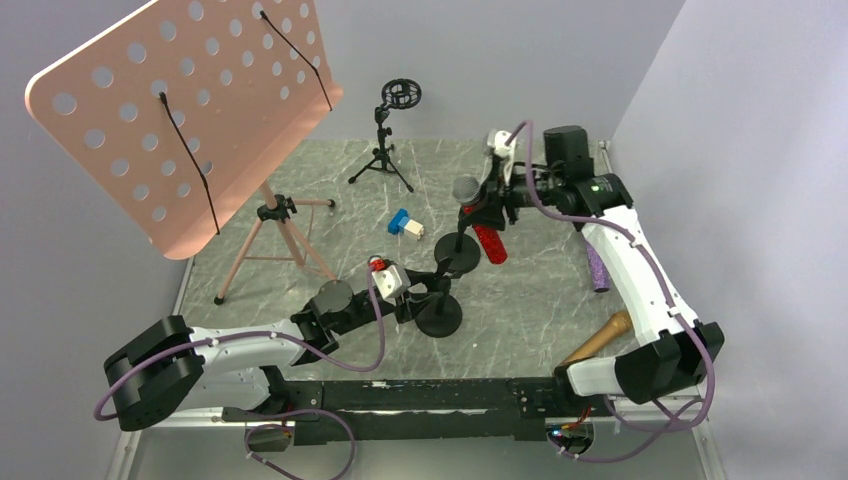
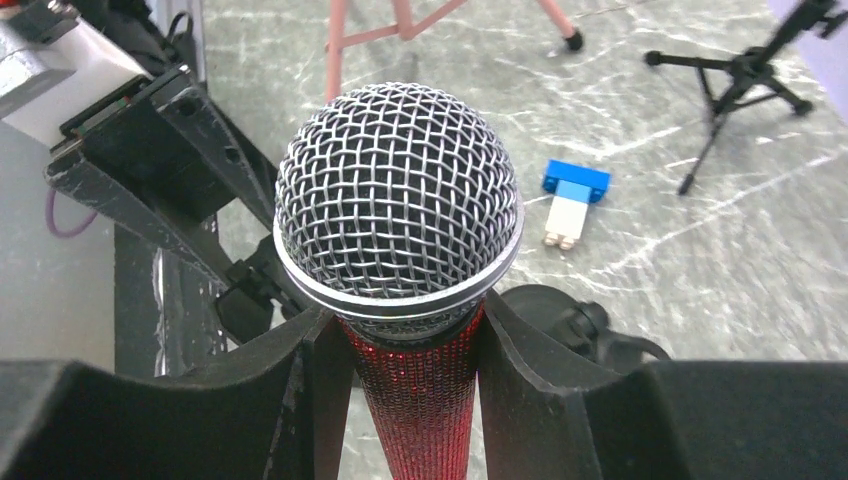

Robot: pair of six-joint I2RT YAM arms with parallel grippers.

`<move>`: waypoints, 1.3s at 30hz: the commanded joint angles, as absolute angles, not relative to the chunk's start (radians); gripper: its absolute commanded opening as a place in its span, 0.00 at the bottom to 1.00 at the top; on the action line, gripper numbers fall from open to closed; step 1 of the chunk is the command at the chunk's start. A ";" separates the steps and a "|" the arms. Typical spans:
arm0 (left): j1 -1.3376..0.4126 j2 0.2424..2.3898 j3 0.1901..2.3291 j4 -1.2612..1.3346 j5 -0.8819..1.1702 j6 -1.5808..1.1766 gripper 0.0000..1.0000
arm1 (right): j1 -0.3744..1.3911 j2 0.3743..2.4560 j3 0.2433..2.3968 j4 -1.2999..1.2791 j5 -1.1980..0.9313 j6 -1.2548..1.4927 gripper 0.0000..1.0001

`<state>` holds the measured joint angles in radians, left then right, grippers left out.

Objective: Attach the microphones to the stand

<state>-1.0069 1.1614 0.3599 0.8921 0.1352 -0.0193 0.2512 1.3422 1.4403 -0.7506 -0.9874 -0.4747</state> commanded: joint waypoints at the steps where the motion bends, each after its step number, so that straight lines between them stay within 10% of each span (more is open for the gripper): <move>1: -1.004 1.151 0.382 0.895 0.176 -0.018 0.20 | 0.369 1.355 1.477 -0.855 -0.912 -0.623 0.11; 39: -0.968 1.154 0.375 0.931 0.233 -0.051 0.11 | 0.633 1.300 1.508 -0.967 -0.788 -0.759 0.08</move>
